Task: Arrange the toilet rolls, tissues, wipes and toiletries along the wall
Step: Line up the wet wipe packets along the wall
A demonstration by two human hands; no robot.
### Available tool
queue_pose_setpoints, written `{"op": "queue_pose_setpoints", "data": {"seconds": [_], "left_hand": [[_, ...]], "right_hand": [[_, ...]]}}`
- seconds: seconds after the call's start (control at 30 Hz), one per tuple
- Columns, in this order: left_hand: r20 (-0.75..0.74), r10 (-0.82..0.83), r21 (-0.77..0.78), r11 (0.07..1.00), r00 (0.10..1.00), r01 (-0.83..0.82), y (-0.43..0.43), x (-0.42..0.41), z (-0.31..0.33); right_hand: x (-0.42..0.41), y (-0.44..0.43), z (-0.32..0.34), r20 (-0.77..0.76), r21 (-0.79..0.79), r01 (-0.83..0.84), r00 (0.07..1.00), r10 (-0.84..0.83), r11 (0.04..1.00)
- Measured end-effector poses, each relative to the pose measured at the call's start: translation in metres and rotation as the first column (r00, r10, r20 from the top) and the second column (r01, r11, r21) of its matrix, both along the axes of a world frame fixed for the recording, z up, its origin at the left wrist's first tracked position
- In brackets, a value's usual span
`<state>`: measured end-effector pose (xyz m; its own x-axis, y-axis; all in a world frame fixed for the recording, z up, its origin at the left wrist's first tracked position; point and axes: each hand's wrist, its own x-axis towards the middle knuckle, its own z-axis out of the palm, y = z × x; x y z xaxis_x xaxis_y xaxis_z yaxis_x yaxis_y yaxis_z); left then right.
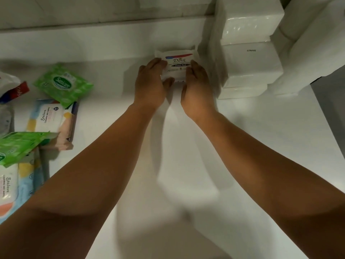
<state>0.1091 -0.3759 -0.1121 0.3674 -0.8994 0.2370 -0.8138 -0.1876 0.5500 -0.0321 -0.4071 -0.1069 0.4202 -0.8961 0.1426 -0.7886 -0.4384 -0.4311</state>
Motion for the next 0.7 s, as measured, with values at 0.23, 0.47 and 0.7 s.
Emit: {"op": "queue_pose_setpoints", "data": {"seconds": [0.23,0.47,0.7], "left_hand": [[0.002,-0.004,-0.014,1.0,1.0,0.004,-0.013,0.0,0.0],[0.024,0.025,0.029,0.999,0.999,-0.026,-0.017,-0.001,0.004],[0.055,0.017,0.094,0.995,0.998,-0.022,-0.012,-0.002,0.016]], "right_hand": [[0.001,-0.013,0.003,0.03,0.04,0.006,1.0,-0.008,0.999],[0.001,-0.02,0.003,0.054,0.084,-0.037,0.998,0.032,0.996],[-0.001,-0.009,0.025,0.194,0.023,-0.06,0.98,0.054,0.998]]}}
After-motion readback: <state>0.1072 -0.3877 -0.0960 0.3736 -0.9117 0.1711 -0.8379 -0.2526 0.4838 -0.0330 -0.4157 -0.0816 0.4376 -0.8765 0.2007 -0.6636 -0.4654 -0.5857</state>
